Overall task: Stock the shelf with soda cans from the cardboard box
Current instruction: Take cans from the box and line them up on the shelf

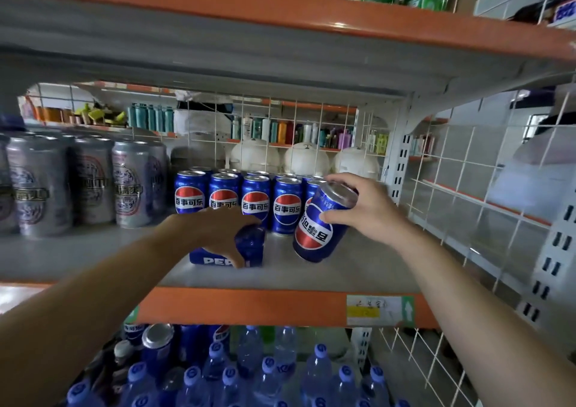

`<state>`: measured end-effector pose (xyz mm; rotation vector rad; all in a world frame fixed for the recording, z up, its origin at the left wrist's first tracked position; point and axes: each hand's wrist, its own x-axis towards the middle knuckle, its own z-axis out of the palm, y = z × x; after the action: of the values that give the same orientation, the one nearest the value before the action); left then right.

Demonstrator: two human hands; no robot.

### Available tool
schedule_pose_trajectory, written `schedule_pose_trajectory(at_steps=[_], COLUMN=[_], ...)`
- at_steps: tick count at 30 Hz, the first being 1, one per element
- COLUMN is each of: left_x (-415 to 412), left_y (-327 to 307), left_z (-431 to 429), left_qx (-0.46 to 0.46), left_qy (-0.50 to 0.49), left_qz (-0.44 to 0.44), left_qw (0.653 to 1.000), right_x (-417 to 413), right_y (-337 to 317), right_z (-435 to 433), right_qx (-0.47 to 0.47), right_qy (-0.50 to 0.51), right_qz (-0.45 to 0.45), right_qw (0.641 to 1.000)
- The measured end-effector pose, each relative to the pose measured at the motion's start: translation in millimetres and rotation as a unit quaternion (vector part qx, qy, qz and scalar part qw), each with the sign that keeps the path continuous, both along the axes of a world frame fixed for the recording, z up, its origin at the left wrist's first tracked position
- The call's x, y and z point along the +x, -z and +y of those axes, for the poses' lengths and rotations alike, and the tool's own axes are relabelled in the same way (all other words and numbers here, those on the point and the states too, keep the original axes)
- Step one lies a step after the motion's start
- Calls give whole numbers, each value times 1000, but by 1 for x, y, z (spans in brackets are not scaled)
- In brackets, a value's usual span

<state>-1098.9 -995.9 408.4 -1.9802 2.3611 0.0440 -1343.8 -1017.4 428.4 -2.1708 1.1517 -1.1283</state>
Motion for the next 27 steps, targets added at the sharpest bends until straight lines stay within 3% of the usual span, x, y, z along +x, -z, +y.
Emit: schedule_pose_trajectory(at_steps=[4, 6, 8, 12, 17, 22, 24, 27], left_x=[-3, -2, -7, -22, -44, -50, -51, -49], left_y=[5, 10, 16, 23, 28, 23, 21, 18], left_z=[1, -6, -8, -7, -6, -6, -5, -5], left_qx=[-15, -68, -136, -179, -178, -166, -179, -193], left_qy=[24, 32, 76, 133, 153, 162, 171, 182], left_qz=[12, 3, 105, 434, 570, 647, 648, 630], left_qw=[1000, 997, 982, 873, 787, 726, 721, 729], right_x=[-3, -4, -3, 2, 16, 14, 10, 0], right_y=[1, 2, 4, 11, 23, 29, 32, 35], right_z=[0, 0, 1, 0, -2, -1, -1, -5], right_qx=[-1, -5, -1, -7, 26, 70, 87, 86], right_qy=[-6, 0, -3, -4, -34, -95, -124, -139], right_qz=[-50, -94, -150, -231, -334, -397, -410, -351], right_qw=[999, 996, 989, 973, 941, 910, 899, 922])
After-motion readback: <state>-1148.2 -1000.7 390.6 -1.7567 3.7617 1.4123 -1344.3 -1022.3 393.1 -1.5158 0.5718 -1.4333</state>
